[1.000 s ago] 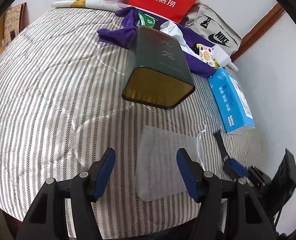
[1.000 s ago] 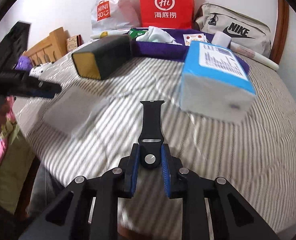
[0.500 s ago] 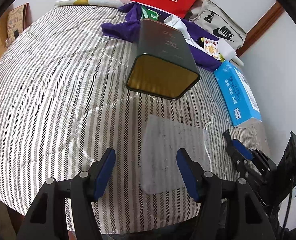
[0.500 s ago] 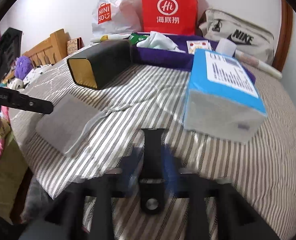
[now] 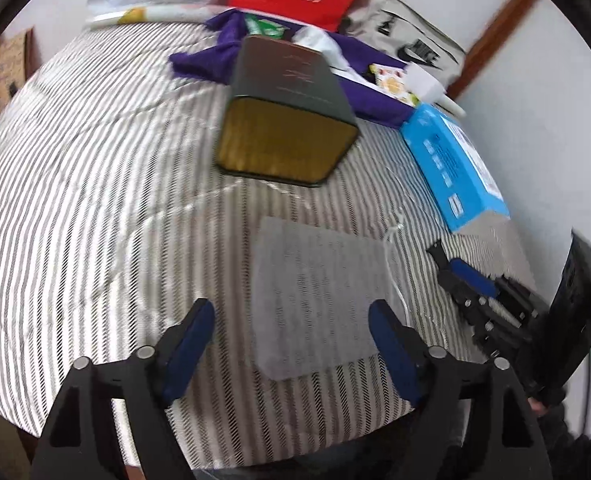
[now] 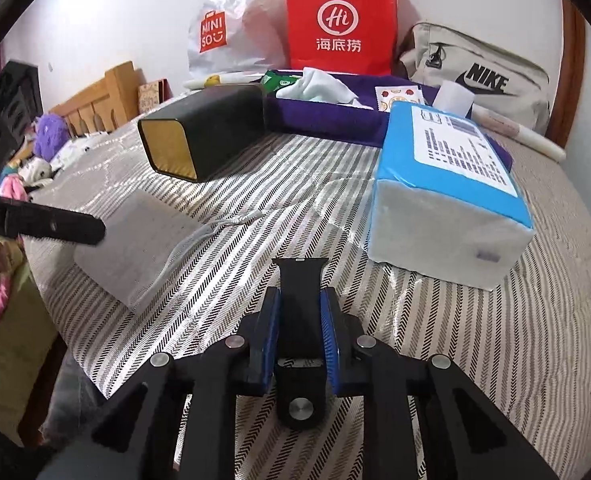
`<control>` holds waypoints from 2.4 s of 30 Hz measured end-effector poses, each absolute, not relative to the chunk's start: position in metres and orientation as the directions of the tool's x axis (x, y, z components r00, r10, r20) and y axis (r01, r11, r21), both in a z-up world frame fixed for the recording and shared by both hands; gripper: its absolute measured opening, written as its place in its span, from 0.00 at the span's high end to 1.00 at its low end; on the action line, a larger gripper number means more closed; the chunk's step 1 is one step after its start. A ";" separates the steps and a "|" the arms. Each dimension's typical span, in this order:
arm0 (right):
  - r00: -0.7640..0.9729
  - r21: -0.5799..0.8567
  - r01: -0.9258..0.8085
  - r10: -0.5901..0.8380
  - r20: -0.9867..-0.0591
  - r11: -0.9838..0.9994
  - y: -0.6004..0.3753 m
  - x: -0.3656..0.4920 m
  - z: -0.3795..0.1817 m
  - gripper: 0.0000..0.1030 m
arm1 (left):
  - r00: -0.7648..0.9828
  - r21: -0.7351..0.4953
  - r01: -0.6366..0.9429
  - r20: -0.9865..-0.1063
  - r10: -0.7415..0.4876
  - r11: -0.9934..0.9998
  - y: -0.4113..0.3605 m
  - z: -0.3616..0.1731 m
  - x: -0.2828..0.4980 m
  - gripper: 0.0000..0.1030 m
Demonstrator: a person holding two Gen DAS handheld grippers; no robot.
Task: Organize soft objects
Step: 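Grasp the clear mesh bag with the left tool while the right tool grasps the black strap, then carry the mesh bag and black strap onto the purple towel with both tools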
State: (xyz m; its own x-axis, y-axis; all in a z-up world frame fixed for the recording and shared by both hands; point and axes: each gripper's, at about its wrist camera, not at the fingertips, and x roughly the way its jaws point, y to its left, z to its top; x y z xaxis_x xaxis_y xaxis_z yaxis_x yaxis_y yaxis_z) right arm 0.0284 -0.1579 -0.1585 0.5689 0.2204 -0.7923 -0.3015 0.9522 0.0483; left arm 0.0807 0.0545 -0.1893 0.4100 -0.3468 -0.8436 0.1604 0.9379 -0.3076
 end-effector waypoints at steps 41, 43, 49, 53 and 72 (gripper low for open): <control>0.559 0.051 -0.228 0.173 -0.811 0.972 -0.199 0.016 -0.134 0.80 | 0.526 -0.115 0.179 -0.828 -0.194 0.977 0.003 -0.182 0.073 0.90; 0.557 0.052 -0.229 0.175 -0.812 0.972 -0.199 0.017 -0.131 0.80 | 0.526 -0.121 0.172 -0.828 -0.195 0.978 0.007 -0.178 0.071 0.90; 0.573 0.045 -0.246 0.183 -0.799 0.968 -0.195 0.018 -0.116 0.80 | 0.516 -0.209 0.136 -0.820 -0.249 0.968 0.026 -0.165 0.071 0.90; 0.588 0.069 -0.263 0.217 -0.779 0.962 -0.195 0.018 -0.099 0.80 | 0.532 -0.223 0.118 -0.808 -0.251 0.968 0.037 -0.152 0.072 0.90; 0.663 0.040 -0.300 0.238 -0.709 0.953 -0.187 0.114 -0.039 0.80 | 0.582 -0.240 0.062 -0.780 -0.230 0.969 0.062 -0.090 0.142 0.90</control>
